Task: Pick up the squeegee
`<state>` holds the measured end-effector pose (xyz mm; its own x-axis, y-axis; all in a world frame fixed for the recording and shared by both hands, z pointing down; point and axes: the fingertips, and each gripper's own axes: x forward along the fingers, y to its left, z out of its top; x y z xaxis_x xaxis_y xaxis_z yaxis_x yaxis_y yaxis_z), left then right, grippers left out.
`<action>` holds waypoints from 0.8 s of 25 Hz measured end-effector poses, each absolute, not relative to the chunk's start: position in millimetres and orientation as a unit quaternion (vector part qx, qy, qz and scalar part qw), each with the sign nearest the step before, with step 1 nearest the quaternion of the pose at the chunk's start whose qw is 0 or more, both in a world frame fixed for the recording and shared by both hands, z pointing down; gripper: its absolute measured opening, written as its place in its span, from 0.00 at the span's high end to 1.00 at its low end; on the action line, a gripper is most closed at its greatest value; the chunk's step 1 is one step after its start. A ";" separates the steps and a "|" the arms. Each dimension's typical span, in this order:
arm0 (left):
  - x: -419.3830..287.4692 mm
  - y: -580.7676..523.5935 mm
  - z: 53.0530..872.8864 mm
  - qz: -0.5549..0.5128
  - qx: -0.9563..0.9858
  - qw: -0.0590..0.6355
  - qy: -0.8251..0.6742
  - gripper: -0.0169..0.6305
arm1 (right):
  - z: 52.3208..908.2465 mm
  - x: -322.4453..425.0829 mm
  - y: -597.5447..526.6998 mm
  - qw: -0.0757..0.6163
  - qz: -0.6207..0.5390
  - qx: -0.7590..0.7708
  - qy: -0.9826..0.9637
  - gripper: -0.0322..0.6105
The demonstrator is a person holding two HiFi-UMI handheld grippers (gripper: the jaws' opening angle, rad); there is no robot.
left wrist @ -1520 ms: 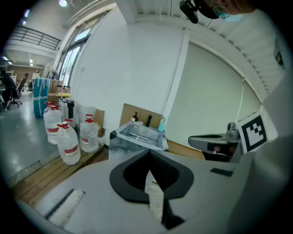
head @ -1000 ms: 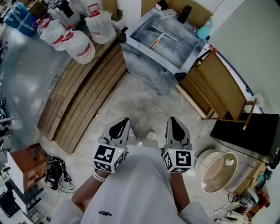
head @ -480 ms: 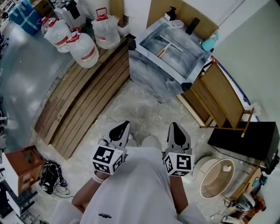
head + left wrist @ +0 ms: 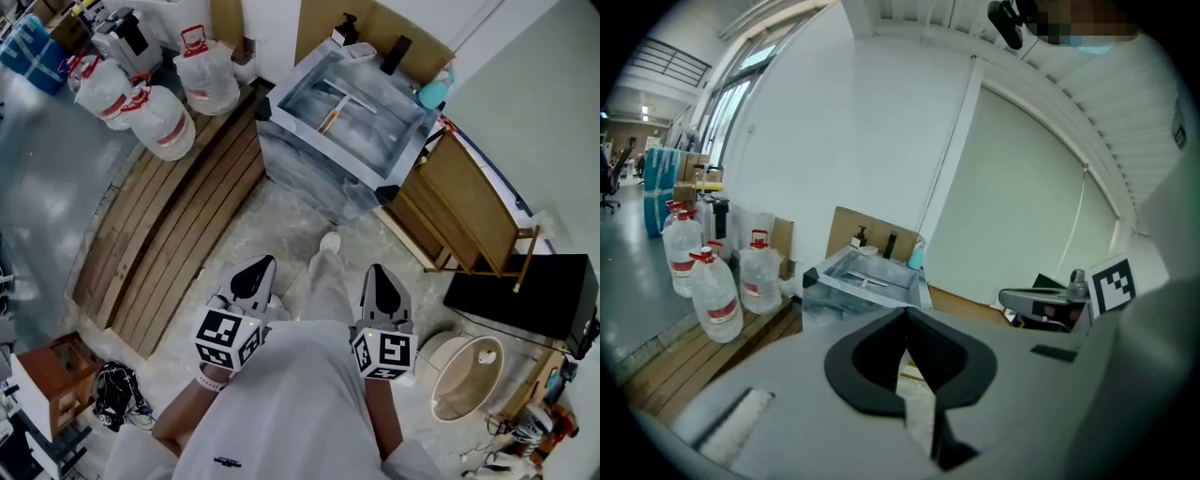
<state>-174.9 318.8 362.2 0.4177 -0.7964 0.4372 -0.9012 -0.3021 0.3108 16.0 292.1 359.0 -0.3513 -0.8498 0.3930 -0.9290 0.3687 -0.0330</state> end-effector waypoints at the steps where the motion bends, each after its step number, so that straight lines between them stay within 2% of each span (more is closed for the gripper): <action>1: -169.1 308.6 365.0 0.105 0.801 0.261 -0.529 0.97 | 361.2 21.3 280.7 0.154 0.129 0.549 -0.812 0.94; 14: -74.7 102.1 357.0 0.146 0.803 0.241 -0.526 0.97 | 354.6 73.3 74.4 0.130 0.136 0.478 -0.858 0.94; 20: -45.3 39.9 363.5 0.162 0.802 0.238 -0.524 0.97 | 360.4 100.0 8.5 0.117 0.143 0.463 -0.867 0.94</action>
